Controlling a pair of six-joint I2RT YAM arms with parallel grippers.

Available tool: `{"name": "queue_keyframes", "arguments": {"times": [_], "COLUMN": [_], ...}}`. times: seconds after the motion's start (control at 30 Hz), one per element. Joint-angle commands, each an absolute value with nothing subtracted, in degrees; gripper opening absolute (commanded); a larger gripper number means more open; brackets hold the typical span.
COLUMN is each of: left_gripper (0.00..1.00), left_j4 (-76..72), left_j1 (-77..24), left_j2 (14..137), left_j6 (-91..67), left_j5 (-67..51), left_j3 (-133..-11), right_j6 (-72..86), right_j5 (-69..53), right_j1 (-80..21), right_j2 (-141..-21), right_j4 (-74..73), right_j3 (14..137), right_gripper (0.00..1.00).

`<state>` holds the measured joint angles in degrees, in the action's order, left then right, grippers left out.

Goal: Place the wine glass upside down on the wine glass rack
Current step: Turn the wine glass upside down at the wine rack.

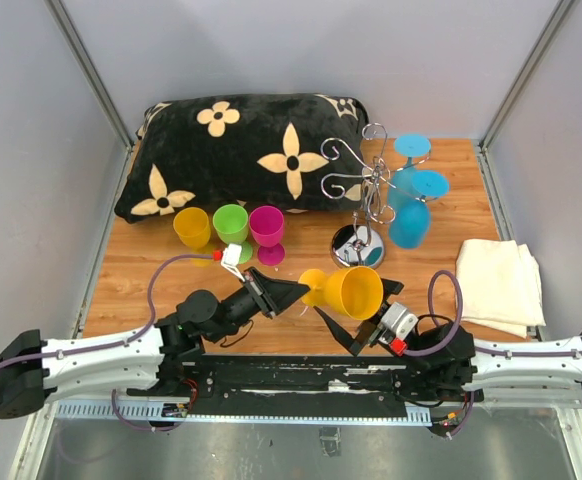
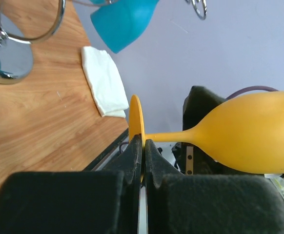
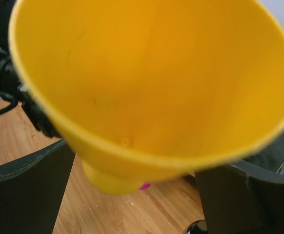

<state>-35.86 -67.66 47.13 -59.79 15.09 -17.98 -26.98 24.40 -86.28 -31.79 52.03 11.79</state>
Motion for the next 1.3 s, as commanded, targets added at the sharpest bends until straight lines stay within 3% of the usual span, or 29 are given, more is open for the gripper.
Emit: {"name": "queue_keyframes", "arguments": {"times": [0.0,0.4,0.67,1.03,1.27], "left_gripper": [0.01,0.01,0.01,0.01,0.01], "left_j4": [-27.14,8.3,25.55,26.07,23.56], "left_j1": [-67.98,-67.95,-68.02,-68.04,-67.99], "left_j2": [40.46,30.9,32.55,38.81,39.26], "left_j6": [-54.76,-31.88,-14.39,1.54,8.39], "left_j5": [22.35,36.46,42.86,44.47,40.56], "left_j3": [-21.22,-40.29,-51.08,-50.76,-48.59], "right_j6": [-23.01,-7.61,21.86,52.82,57.33], "right_j5": [24.92,31.2,36.53,26.26,20.78], "right_j1": [-87.17,-87.12,-87.15,-87.17,-86.82], "right_j2": [-29.04,-23.71,-27.65,-38.57,-37.12], "right_j4": [43.05,15.6,-14.35,-40.63,-39.48], "right_j3": [12.66,14.19,22.97,35.3,31.8], "right_gripper": [0.98,0.98,0.98,0.98,0.98]}}
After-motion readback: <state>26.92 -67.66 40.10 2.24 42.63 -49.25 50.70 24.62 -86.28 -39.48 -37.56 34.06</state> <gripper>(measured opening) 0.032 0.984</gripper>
